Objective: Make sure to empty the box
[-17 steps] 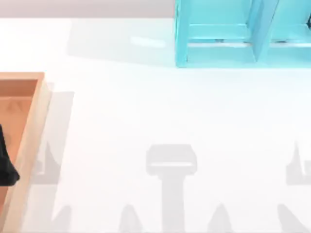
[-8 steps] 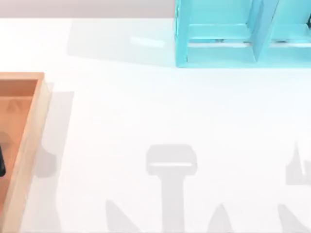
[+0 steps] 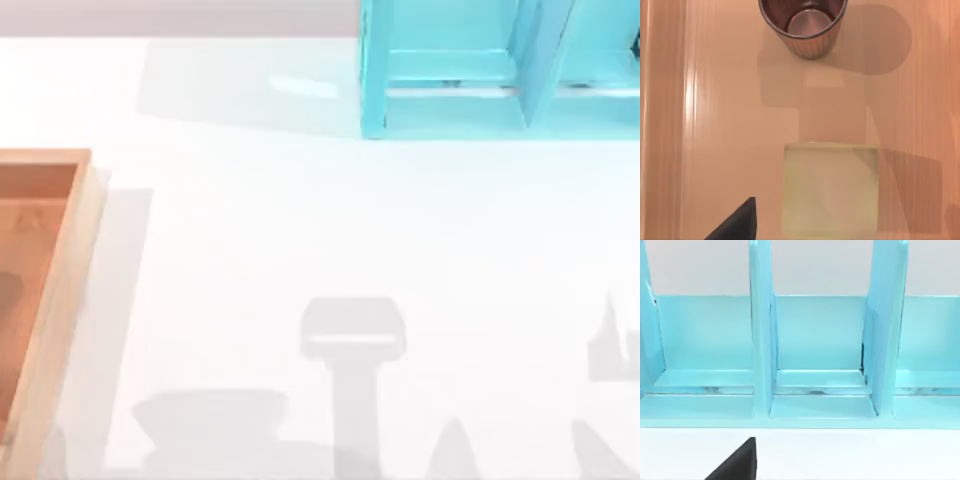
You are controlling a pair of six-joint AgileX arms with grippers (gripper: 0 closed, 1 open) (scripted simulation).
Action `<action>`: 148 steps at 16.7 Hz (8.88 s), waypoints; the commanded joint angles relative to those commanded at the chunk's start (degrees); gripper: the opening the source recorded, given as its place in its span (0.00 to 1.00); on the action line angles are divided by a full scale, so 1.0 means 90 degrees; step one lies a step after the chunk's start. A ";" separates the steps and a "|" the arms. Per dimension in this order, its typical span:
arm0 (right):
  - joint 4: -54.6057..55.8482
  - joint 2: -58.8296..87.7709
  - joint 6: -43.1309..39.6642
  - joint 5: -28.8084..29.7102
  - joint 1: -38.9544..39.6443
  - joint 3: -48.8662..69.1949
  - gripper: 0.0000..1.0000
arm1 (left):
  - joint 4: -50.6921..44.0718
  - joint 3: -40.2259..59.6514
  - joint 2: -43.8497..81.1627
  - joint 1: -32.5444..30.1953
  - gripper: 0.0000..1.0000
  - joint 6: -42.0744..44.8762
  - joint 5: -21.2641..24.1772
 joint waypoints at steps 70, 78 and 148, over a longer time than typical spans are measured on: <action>0.0000 0.0000 0.0000 0.0000 0.0000 0.0000 1.00 | -0.2981 0.2922 0.2855 0.0498 0.00 0.0553 0.0013; 0.0000 0.0000 0.0000 0.0000 0.0000 0.0000 1.00 | -0.3004 0.3319 0.3158 0.0451 0.00 0.0438 0.0105; 0.0000 0.0000 0.0000 0.0000 0.0000 0.0000 1.00 | -0.2284 0.8430 0.8936 -0.3171 1.00 -0.2611 -0.0060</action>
